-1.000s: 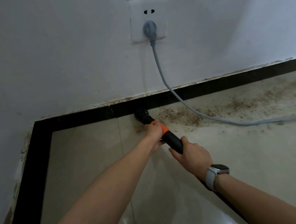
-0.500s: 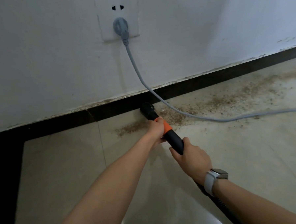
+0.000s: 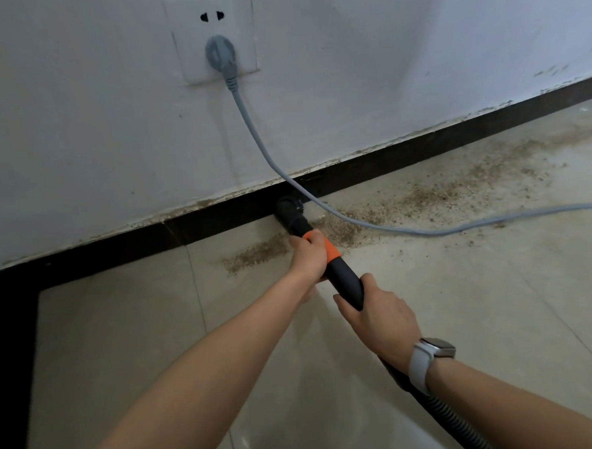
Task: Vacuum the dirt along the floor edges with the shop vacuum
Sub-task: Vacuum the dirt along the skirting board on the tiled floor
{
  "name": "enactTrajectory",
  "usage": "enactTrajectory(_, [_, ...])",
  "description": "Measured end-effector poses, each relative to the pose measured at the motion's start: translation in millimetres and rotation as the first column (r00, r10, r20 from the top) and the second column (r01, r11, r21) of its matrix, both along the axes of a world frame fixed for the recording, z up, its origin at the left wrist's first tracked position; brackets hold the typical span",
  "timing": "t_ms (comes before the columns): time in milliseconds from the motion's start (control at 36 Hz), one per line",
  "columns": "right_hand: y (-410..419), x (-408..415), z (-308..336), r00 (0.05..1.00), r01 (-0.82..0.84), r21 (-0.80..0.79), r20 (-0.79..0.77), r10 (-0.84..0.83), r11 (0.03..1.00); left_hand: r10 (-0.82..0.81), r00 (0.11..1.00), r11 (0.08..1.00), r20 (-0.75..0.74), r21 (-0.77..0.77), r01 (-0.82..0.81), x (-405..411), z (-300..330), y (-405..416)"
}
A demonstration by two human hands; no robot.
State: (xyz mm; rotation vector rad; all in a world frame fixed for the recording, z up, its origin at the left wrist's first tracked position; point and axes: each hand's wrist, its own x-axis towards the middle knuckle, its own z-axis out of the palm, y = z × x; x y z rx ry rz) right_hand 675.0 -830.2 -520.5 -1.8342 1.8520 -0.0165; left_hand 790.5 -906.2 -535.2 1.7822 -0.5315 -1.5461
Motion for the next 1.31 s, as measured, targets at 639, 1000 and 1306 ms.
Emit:
enactTrajectory(639, [94.2,66.7,-4.5,0.96,-0.267,0.188,0.133,0.245,0.945,0.213,0.955,0.968,0.206,0.091,-0.236,81.9,-16.1,131.0])
enactTrajectory(1000, [84.6,55.2,-9.0,0.98,-0.177,0.183,0.128,0.155,0.967,0.196,0.978,0.979,0.068,0.039,-0.199,67.6,-22.7,116.5])
enactTrajectory(1306, [88.9,47.3,-24.1,0.954,-0.182,0.26,0.28,0.107,0.948,0.245,0.959,0.969,-0.14,0.02,-0.245,58.0,-25.1,130.4])
